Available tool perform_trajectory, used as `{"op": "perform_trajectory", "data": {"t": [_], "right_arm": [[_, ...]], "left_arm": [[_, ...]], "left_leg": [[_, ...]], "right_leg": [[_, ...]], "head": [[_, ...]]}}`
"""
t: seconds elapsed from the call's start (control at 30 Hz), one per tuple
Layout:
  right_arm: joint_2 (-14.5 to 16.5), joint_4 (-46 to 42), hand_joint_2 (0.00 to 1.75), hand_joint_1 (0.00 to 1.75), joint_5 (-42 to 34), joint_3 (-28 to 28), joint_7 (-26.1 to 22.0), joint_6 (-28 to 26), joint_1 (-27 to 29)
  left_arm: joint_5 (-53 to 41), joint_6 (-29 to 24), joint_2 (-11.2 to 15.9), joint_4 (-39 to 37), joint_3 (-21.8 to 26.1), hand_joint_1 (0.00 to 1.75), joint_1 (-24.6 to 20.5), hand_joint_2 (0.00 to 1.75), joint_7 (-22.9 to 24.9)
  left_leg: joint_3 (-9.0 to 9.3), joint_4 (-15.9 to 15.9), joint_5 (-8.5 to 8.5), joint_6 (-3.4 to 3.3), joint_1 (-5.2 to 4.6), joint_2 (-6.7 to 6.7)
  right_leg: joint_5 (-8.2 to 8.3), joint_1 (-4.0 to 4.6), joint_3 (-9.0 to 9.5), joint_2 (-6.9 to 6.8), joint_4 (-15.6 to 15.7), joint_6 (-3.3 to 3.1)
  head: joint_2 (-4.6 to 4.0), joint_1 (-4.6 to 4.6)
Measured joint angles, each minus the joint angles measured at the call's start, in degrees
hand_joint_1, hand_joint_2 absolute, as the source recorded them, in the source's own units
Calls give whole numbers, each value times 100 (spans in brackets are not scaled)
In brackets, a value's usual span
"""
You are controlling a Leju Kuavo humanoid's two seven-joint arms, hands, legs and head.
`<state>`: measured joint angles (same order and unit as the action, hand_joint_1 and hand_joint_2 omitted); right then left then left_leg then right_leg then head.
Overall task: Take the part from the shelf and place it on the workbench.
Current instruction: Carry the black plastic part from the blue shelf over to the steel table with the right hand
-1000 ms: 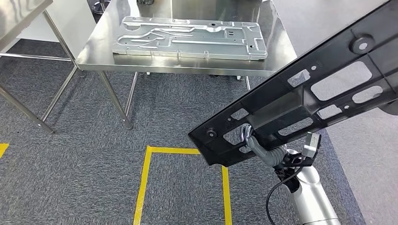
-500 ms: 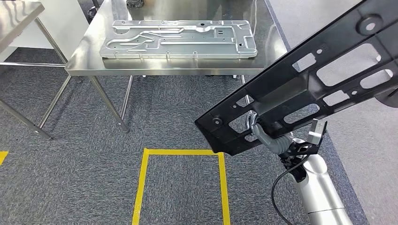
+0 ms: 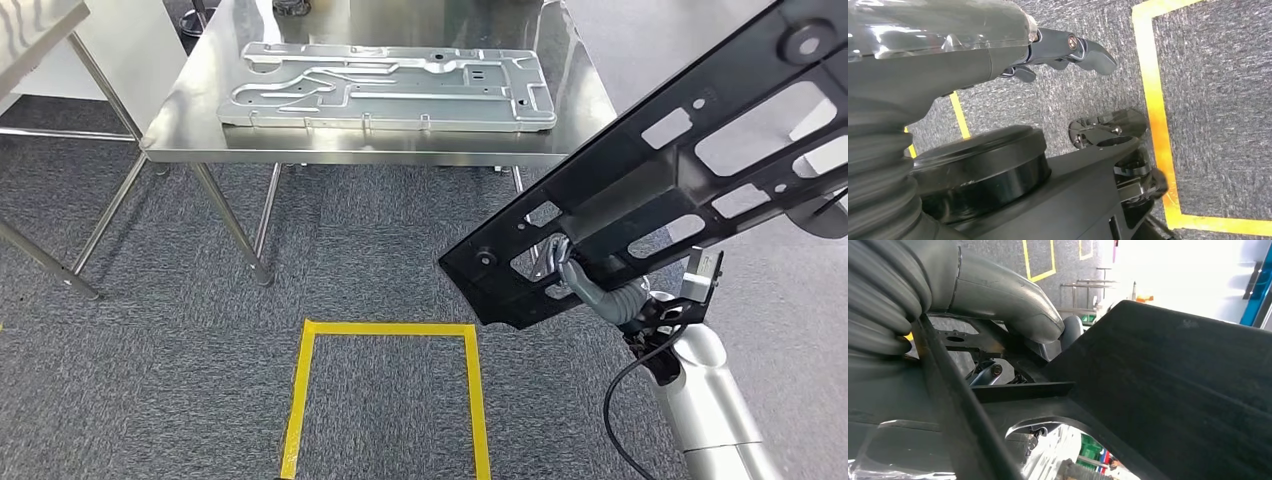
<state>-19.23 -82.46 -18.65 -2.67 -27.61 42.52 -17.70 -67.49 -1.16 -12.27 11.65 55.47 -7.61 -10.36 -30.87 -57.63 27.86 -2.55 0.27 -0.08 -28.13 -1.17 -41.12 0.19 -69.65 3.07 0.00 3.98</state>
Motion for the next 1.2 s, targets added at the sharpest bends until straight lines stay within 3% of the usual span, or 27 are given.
{"op": "perform_trajectory", "data": {"t": [0.03,0.1,0.17,0.23,0.3,0.4,0.47,0.5,0.57,0.63,0.67,0.7,0.77,0.83,0.87,0.9,0.97,1.0,1.03,1.07,1.1,1.13,1.17,1.2], "right_arm": [[-13,-4,175,175,-2,2,1,-10,6],[-33,-13,175,175,-4,8,3,-31,3],[-42,-20,175,175,-4,10,16,-41,11],[-48,-38,175,175,-4,12,33,-43,22],[-50,-55,175,175,-9,13,49,-46,-5],[-51,-60,175,175,-27,15,95,-52,-21],[-55,-62,175,175,-48,16,115,-55,8],[-58,-71,175,175,-62,16,117,-55,24],[-63,-98,175,175,-85,16,120,-57,52],[-65,-129,175,175,-98,16,128,-64,89],[-68,-144,175,175,-101,18,136,-70,108],[-73,-168,175,175,-102,25,143,-78,124],[-92,-224,175,175,-107,54,147,-103,139],[-108,-254,175,175,-109,88,142,-129,160],[-111,-254,175,175,-108,98,139,-139,184],[-112,-255,175,175,-101,107,139,-146,217],[-111,-259,175,175,-80,119,140,-154,275],[-111,-262,175,175,-70,129,140,-155,293],[-111,-265,175,175,-62,140,140,-156,309],[-111,-266,175,175,-57,154,140,-156,334],[-113,-265,175,175,-55,173,143,-156,360],[-117,-272,175,175,-52,190,149,-153,384],[-132,-292,175,175,-50,211,157,-147,400],[-155,-319,175,175,-50,238,164,-139,385]], "left_arm": [[-1,2,-5,0,0,0,1,175,1],[-4,7,-13,0,0,0,-10,175,6],[-5,9,-15,0,0,0,-16,175,14],[-4,11,-14,0,0,0,-22,175,19],[2,16,-16,0,-1,0,-35,175,18],[3,28,-19,0,-2,0,-15,175,14],[-6,38,-17,0,-2,0,13,175,13],[-12,44,-17,0,-2,0,21,175,13],[-18,51,-13,0,-2,0,35,175,14],[-18,53,-6,0,-3,0,47,175,17],[-18,54,-3,0,-3,0,51,175,20],[-18,54,-3,0,-4,0,45,175,22],[-19,55,-13,0,-9,0,31,175,22],[-21,54,-22,0,-17,0,13,175,20],[-21,54,-23,0,-23,0,11,175,20],[-22,54,-24,0,-31,0,16,175,25],[-27,55,-25,0,-49,0,35,175,39],[-30,55,-25,0,-58,0,40,175,48],[-32,56,-25,0,-69,0,43,175,55],[-33,56,-26,-1,-78,0,47,175,61],[-33,57,-26,-1,-86,0,51,175,67],[-33,56,-25,-2,-92,0,47,175,76],[-34,55,-25,-2,-97,0,37,175,83],[-34,54,-25,-1,-103,0,17,175,86]], "left_leg": [[48,3,43,23,3,4],[121,14,114,86,-1,16],[174,13,145,157,-10,38],[175,-104,151,215,-11,54],[-89,-601,180,251,-3,52],[-842,-1663,545,282,2,46],[-1094,-1750,651,263,-5,45],[-1089,-1518,534,231,-16,43],[-958,-763,-78,121,-65,25],[-835,-265,-518,43,-113,-1],[-787,-166,-559,17,-128,-12],[-692,-121,-489,-5,-124,-15],[-469,7,-420,-58,-99,-20],[-220,103,-308,-79,-62,-23],[-94,135,-227,-83,-49,-26],[44,163,-134,-77,-38,-32],[345,198,83,-47,-13,-52],[504,204,204,-28,3,-60],[656,207,331,-6,17,-65],[808,211,460,15,25,-65],[952,228,593,43,28,-66],[1093,276,712,78,28,-62],[1254,316,765,120,17,-55],[1331,275,717,168,7,-47]], "right_leg": [[242,-9,176,-25,422,4],[451,21,433,-85,1059,-45],[397,65,480,-100,1190,-154],[390,56,556,-67,1206,-249],[318,45,673,-44,1224,-327],[144,74,853,-11,1230,-392],[6,100,1024,21,1230,-402],[-73,115,1131,33,1231,-403],[-237,144,1331,47,1231,-396],[-379,155,1472,75,1278,-350],[-396,156,1536,87,1286,-312],[-371,150,1574,96,1266,-271],[-151,138,1431,71,852,-199],[-7,112,931,47,116,-135],[-99,94,642,42,-193,-103],[-331,70,388,38,-370,-68],[-855,22,41,19,-311,-5],[-943,3,-47,3,-97,21],[-772,-13,-86,-23,212,43],[-267,-24,-97,-65,573,49],[263,-16,-78,-117,855,27],[688,2,-39,-149,1039,-17],[926,19,31,-157,1134,-78],[861,36,127,-140,1143,-143]], "head": [[0,0],[0,-1],[0,-1],[0,0],[0,1],[0,1],[0,1],[0,1],[0,1],[0,1],[0,1],[0,2],[0,0],[0,-1],[0,-1],[0,-1],[0,-1],[0,0],[0,-1],[0,-1],[0,-2],[0,-1],[0,-2],[0,-3]]}}
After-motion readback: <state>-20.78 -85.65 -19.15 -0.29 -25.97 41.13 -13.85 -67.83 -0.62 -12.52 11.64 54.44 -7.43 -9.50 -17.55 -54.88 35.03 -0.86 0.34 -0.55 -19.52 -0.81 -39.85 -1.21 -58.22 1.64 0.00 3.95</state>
